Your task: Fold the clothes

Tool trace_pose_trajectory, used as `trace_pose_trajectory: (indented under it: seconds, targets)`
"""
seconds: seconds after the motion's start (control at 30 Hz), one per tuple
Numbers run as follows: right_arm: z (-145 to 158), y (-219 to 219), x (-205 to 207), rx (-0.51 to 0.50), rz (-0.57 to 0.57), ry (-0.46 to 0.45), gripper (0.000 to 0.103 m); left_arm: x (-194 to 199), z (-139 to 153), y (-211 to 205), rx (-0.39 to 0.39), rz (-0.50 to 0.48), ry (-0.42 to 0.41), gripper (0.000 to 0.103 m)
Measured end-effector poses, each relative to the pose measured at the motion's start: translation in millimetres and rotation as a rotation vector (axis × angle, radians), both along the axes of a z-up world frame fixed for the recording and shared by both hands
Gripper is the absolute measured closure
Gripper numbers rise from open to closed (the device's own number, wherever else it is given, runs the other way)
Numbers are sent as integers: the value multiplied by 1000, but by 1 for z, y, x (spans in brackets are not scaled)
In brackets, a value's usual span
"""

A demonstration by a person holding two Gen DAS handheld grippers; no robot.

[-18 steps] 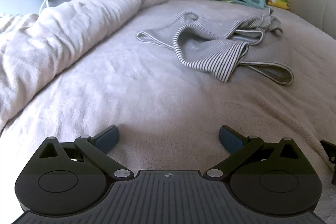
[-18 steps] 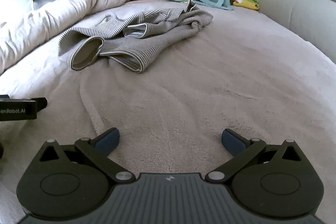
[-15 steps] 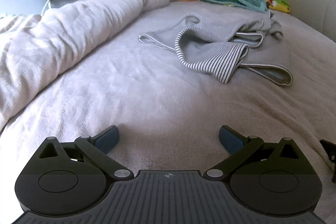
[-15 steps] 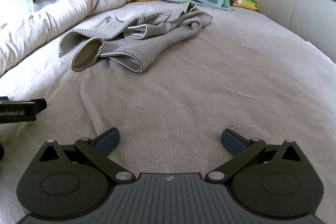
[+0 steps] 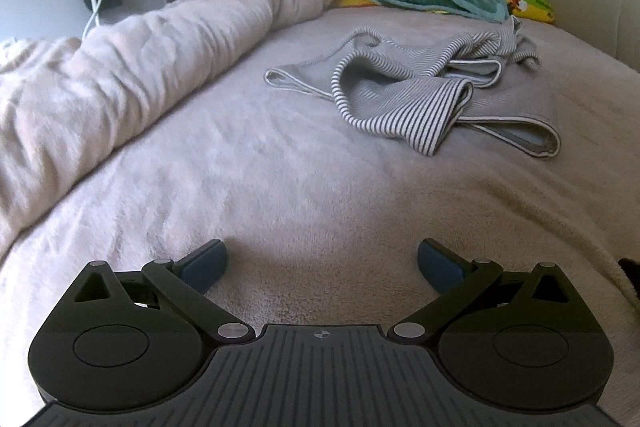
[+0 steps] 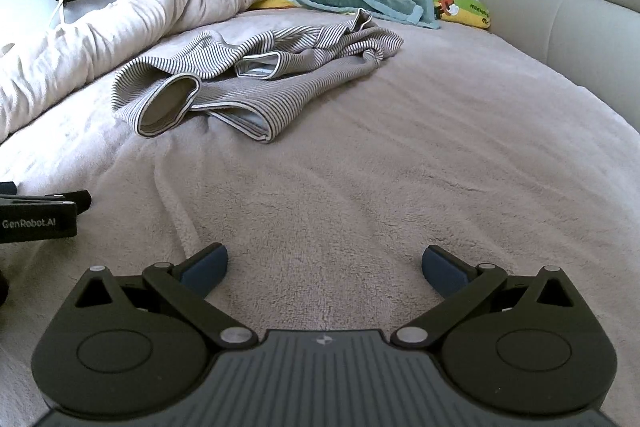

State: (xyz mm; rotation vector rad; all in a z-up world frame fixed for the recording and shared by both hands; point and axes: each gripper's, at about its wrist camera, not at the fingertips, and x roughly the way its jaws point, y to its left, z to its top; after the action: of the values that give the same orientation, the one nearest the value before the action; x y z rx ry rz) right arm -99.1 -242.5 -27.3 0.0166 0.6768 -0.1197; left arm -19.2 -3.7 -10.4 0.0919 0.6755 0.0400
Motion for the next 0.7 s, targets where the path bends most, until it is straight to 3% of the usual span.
trace_pose_trajectory:
  seconds: [0.7]
  targets:
    - [-2, -1, -2, 10, 3, -14, 0, 0, -1, -2, -5, 2, -2, 0]
